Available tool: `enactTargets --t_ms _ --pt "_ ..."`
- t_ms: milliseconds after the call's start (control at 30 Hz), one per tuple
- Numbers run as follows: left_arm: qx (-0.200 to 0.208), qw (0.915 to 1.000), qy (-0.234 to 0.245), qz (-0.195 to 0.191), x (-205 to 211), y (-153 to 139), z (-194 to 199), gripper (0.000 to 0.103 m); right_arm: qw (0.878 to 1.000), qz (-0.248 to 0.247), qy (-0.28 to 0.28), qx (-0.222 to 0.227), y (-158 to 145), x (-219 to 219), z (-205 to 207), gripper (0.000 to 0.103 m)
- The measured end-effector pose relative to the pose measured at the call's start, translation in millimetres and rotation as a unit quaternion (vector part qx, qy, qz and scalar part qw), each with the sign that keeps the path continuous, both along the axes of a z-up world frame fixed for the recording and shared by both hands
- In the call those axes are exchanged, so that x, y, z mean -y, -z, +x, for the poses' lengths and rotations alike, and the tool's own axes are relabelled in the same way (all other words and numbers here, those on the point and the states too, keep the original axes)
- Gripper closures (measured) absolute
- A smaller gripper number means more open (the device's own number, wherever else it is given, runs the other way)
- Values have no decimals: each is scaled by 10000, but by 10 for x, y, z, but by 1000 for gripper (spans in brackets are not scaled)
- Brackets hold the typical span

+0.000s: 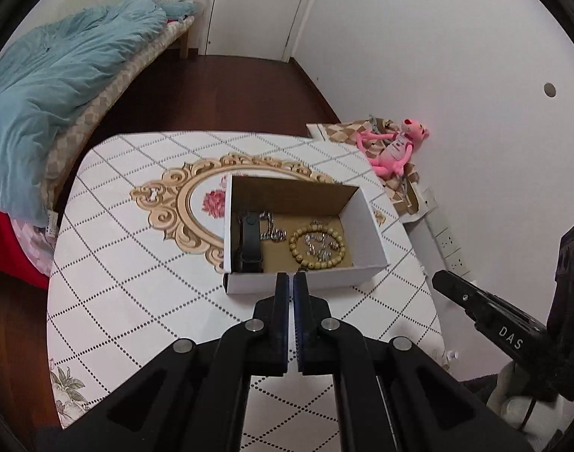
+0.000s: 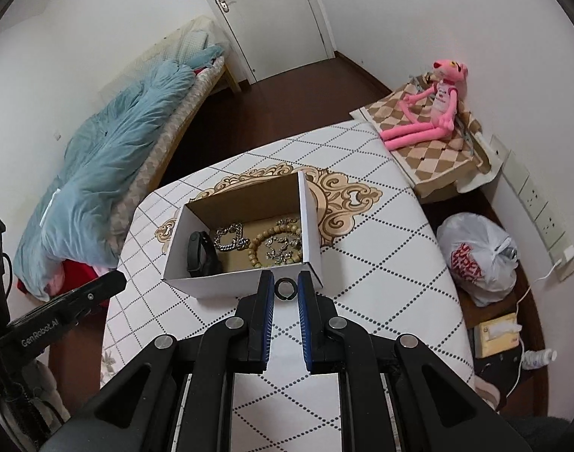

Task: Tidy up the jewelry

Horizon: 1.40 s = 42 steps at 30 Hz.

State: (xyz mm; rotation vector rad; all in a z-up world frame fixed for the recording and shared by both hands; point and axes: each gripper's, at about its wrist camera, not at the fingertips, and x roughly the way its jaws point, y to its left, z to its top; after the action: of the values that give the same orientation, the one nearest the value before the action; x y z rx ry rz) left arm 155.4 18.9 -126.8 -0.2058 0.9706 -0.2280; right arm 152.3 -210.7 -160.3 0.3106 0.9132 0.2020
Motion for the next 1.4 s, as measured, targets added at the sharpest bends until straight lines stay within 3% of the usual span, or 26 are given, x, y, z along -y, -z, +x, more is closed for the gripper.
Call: enactTargets --t_ms 100,167,233,400,533,600,633,667,867,1100,1233,1400 --pt "-288 9995 50 109 82 253 -34 95 10000 20 15 -96 97 0 -9 90" --pt "-486 9981 150 335 178 479 -52 71 9999 25 33 -167 162 6 -32 90" --pt "-688 9961 227 494 267 746 -89 60 9997 10 59 -225 215 17 -70 90" --pt "-1070 9909 294 768 381 1193 -130 60 9993 -46 166 -337 318 120 -148 90" --pt "-784 9890 398 1188 517 1236 -169 62 9988 -92 271 -399 369 207 -194 90" --pt "-661 9869 463 1397 582 1246 -201 72 9985 -96 319 -433 387 240 -200 90" --pt "-594 9857 500 1495 608 1245 -219 88 9984 -100 330 -439 392 251 -203 90" --pt "-561 9860 560 1464 627 1244 -235 93 9984 -115 346 -431 390 256 -207 90" --pt "-659 9918 405 1013 495 1167 -274 95 9986 -107 349 -373 344 254 -218 90" --pt "-447 9987 101 228 173 583 -275 95 9995 15 259 -185 141 199 -153 90" --pt "-185 9997 121 -56 149 179 -27 95 9997 168 16 -191 30 84 108 90" --pt "-196 9995 238 -116 218 26 560 95 9975 243 -436 -501 4 -144 745 90"
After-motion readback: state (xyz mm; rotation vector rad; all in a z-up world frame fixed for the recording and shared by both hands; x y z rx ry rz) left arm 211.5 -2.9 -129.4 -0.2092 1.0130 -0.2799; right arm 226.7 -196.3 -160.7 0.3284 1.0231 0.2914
